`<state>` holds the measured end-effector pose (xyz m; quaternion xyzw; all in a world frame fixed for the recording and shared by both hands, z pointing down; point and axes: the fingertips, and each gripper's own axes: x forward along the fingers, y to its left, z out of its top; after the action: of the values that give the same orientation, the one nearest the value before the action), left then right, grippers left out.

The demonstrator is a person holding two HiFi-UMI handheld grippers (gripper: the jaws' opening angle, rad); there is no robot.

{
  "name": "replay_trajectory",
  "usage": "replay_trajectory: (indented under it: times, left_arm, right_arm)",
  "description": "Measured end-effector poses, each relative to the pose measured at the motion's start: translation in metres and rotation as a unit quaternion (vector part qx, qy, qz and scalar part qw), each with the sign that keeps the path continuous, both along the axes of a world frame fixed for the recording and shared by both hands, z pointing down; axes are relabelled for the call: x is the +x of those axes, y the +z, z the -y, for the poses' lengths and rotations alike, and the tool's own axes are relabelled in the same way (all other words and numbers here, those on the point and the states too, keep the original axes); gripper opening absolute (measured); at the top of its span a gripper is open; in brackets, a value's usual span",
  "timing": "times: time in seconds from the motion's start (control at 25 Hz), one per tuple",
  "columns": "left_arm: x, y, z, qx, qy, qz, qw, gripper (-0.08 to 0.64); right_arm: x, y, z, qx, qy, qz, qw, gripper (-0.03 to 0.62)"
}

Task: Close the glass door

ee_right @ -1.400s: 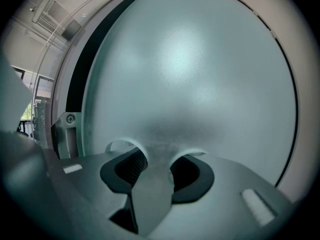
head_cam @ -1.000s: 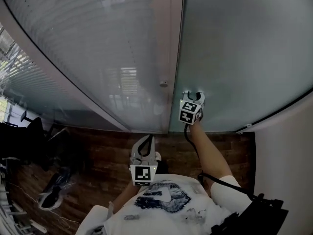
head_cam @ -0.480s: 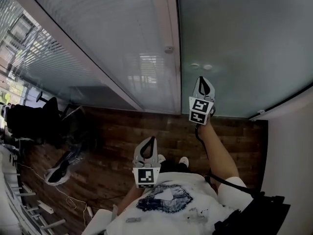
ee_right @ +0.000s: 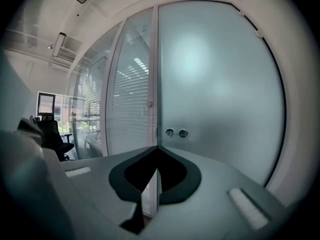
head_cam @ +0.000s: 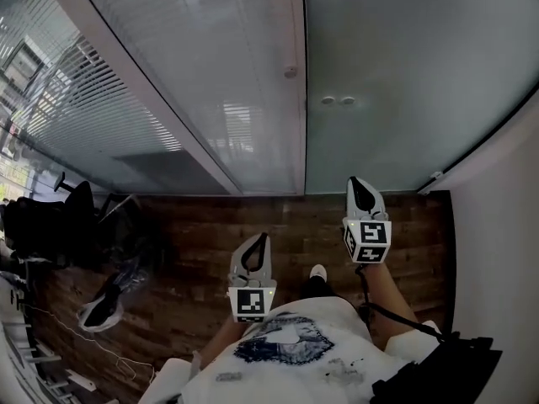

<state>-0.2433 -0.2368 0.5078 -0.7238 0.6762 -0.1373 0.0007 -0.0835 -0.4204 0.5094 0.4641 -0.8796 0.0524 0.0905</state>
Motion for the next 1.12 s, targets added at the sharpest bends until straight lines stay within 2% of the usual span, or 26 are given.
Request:
replay_trajectory:
  times: [0.16, 0.28, 0.48, 0.64, 0.84, 1.12]
  left_arm:
    - [-0.02, 0.008, -0.039, -0.014, 0.0, 0.012, 0.9998, 0.002]
    - [-0.024, 0.001, -0.066, -0.006, 0.012, 0.0, 0.9999, 0.002]
    - [-0.023, 0.002, -0.108, 0.014, 0.029, 0.004, 0.9995, 0.002]
    - [-0.024, 0.002, -0.151, 0.014, 0.031, 0.001, 0.9994, 0.002]
    - [-0.024, 0.013, -0.19, 0.008, 0.038, -0.007, 0.9992, 0.002]
    - [-0.004, 0.015, -0.214, 0.01, 0.052, -0.025, 0.9983, 0.002]
  right_arm:
    - [0.0, -0.001, -0.064, 0.001, -0.003, -0.02, 1.0, 0.006]
    - [-0.009, -0.002, -0.111, 0.006, -0.01, -0.021, 1.0, 0.006]
    - [-0.013, -0.005, -0.179, 0.013, -0.009, -0.017, 1.0, 0.006]
    - [-0.019, -0.007, -0.229, 0.015, -0.013, -0.017, 1.0, 0.006]
    - [-0.02, -0.003, -0.28, 0.008, -0.014, -0.026, 1.0, 0.006]
    - [0.005, -0.004, -0.325, -0.003, -0.011, -0.035, 0.999, 0.006]
